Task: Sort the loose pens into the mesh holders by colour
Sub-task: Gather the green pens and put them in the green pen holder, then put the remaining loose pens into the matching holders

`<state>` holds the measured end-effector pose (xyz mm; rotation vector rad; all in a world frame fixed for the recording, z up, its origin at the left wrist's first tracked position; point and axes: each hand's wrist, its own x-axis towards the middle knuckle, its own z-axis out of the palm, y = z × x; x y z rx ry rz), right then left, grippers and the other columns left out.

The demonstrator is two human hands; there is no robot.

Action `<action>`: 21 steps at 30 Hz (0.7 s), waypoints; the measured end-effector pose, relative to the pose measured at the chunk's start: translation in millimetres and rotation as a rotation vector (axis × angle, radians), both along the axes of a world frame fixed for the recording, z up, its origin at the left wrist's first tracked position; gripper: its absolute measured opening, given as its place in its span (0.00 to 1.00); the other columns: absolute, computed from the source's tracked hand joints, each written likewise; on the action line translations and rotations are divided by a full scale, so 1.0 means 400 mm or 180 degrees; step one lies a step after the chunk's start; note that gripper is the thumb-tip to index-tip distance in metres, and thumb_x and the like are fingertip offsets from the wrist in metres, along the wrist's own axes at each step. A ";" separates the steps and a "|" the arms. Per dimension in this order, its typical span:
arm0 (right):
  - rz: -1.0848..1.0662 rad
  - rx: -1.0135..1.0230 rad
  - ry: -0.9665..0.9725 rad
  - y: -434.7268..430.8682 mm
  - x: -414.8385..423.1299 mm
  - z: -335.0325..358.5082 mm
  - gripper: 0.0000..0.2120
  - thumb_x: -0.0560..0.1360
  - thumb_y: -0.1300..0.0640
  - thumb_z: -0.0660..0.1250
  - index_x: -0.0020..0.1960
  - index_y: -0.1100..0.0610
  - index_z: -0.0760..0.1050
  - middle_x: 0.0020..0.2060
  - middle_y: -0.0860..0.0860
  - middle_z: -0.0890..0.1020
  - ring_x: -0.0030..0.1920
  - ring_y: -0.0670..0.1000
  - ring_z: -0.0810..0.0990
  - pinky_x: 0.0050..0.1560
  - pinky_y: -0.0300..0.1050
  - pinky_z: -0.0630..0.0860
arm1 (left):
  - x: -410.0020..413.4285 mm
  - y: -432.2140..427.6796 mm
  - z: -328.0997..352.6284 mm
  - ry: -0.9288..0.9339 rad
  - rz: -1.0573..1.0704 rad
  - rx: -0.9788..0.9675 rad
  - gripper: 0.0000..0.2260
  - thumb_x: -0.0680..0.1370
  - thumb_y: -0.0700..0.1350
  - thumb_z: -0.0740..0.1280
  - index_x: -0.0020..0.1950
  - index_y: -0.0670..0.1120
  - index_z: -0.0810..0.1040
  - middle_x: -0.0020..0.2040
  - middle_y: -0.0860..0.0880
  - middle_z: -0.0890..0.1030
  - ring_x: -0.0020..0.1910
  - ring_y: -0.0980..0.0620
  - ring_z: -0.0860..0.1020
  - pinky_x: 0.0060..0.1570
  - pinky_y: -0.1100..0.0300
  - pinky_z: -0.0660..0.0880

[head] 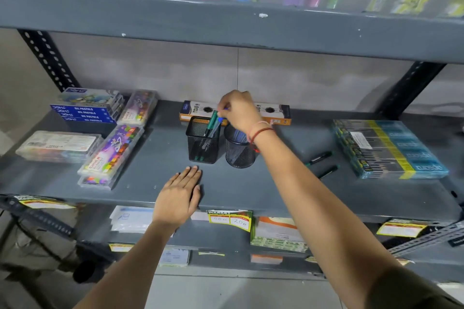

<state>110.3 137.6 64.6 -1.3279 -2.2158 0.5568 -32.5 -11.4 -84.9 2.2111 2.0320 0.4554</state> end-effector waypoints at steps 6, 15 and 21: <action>0.0233 0.0015 -0.0165 -0.011 0.031 -0.021 0.15 0.75 0.63 0.68 0.61 0.63 0.76 0.58 0.59 0.82 0.59 0.56 0.79 0.64 0.47 0.73 | 0.000 0.002 -0.004 0.0013 -0.0019 0.0013 0.26 0.77 0.50 0.46 0.66 0.41 0.71 0.66 0.42 0.74 0.67 0.44 0.70 0.67 0.48 0.64; -0.1885 -0.0584 0.0345 -0.126 0.266 -0.156 0.07 0.72 0.63 0.67 0.48 0.63 0.81 0.47 0.62 0.84 0.50 0.61 0.82 0.56 0.50 0.79 | 0.003 0.001 -0.001 -0.0007 -0.0020 0.0019 0.26 0.76 0.50 0.45 0.65 0.40 0.72 0.66 0.41 0.74 0.66 0.43 0.70 0.66 0.47 0.65; -0.2110 -0.1090 -0.0297 -0.181 0.286 -0.244 0.09 0.71 0.60 0.70 0.48 0.66 0.78 0.50 0.64 0.82 0.52 0.63 0.81 0.51 0.50 0.78 | 0.003 -0.003 0.001 0.0009 -0.0049 0.0024 0.26 0.76 0.50 0.46 0.65 0.39 0.72 0.65 0.40 0.75 0.66 0.42 0.71 0.65 0.46 0.65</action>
